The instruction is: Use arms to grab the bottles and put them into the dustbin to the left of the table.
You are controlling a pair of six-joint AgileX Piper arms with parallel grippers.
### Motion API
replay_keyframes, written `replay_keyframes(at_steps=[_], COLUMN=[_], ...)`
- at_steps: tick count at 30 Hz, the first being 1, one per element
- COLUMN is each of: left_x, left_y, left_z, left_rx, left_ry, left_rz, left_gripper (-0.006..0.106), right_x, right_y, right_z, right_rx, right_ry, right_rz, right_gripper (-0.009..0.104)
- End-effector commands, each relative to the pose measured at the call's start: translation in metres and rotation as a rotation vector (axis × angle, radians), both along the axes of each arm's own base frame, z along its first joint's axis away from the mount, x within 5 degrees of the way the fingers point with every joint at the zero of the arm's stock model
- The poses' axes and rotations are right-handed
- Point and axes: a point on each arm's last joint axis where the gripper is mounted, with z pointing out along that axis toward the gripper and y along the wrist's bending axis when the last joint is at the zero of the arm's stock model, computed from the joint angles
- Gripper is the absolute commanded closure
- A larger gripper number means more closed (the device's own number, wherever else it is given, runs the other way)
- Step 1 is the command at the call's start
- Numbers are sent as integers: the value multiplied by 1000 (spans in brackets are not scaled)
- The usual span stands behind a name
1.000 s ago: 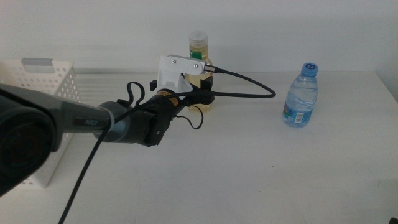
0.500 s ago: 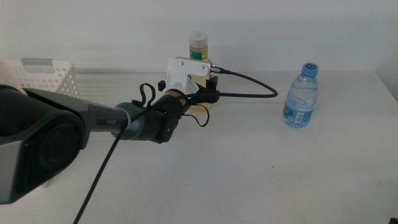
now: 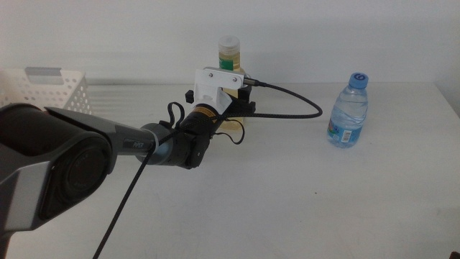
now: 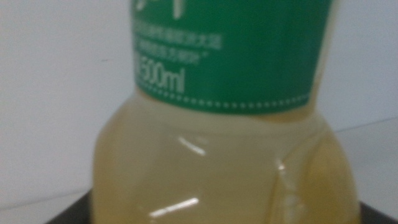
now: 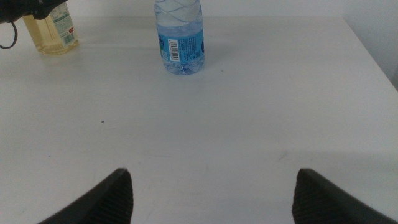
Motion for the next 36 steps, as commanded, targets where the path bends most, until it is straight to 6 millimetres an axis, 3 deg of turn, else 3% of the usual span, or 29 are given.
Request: replay_keyframes(at_steps=[1, 5, 7, 13, 22, 30, 31, 36], left_x=[3, 2, 1, -14, -59, -95, -103, -117], left_y=[0, 0, 0, 8, 33, 69, 81, 112], left_z=[47, 49, 50, 76, 126, 172, 183, 204], left_rx=[-103, -99, -82, -23, 79, 160, 174, 202], left_ry=[-159, -135, -96, -33, 17, 194, 231, 345], left_rz=[18, 17, 14, 6, -4, 2, 14, 58], left_gripper=[49, 92, 106, 106, 106, 106, 106, 106], right_x=[0, 0, 0, 0, 0, 0, 0, 0], right_y=[-1, -1, -1, -1, -1, -1, -1, -1], right_z=[10, 10, 10, 10, 10, 10, 10, 10], right_rx=[-4, -4, -4, -4, -4, -4, -4, -4], right_ry=[-102, -102, -102, -102, -102, -102, -102, -102], right_rz=[-7, -7, -7, -7, -7, -7, -7, -7], right_gripper=[28, 28, 28, 28, 28, 28, 28, 28])
